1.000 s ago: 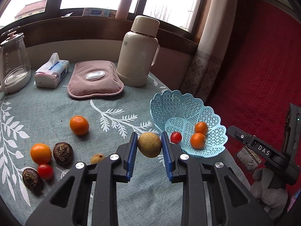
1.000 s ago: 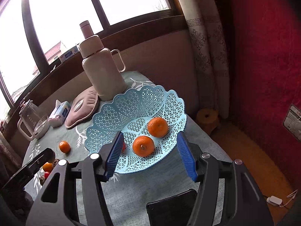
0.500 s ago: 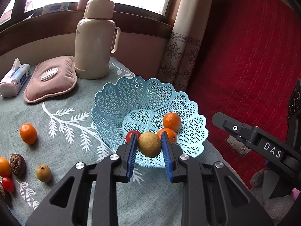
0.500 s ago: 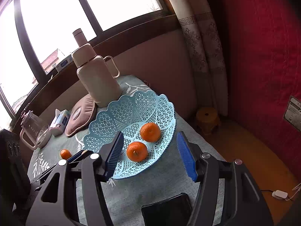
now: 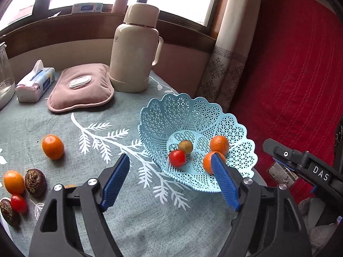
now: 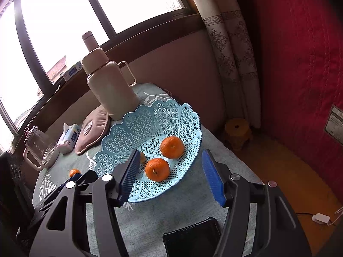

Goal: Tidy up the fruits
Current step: 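Lower the tan fruit into the blue basket and open the left tool, then move both open tools back toward the remaining fruit on the table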

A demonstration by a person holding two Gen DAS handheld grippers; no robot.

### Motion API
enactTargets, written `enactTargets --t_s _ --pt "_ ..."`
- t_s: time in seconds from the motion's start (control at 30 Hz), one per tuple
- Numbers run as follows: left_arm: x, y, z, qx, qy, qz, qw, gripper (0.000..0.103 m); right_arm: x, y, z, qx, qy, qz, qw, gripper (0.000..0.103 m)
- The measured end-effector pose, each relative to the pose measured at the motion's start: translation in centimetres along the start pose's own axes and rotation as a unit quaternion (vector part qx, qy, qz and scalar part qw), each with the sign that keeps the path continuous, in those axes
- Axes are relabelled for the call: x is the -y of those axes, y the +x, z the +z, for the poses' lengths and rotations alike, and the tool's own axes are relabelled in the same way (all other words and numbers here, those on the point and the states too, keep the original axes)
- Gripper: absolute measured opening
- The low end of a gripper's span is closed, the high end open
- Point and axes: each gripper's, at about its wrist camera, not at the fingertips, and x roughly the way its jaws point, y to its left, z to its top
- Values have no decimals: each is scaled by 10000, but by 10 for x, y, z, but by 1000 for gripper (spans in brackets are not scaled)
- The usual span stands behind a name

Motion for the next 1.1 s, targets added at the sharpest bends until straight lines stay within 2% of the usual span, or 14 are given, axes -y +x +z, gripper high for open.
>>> enactTargets --t_s 0.2,0.27,0.57,0.63,1.1 --pt "-10 -11 -3 76 -19 212 9997 83 -4 -1 -2 -7 -40 29 10000 64" --pt "-14 -14 -4 69 -68 249 9996 83 -5 -2 -3 27 -52 28 10000 70" --pt "-27 -25 -8 110 -193 473 9986 84 -9 -5 -4 36 -75 81 9999 70" --pt "-30 -28 -9 119 -220 496 9985 89 -10 -6 -4 36 -76 96 9999 70" --pt "-58 -55 -19 228 -443 777 9957 89 -21 -6 -10 1 -180 197 9996 71"
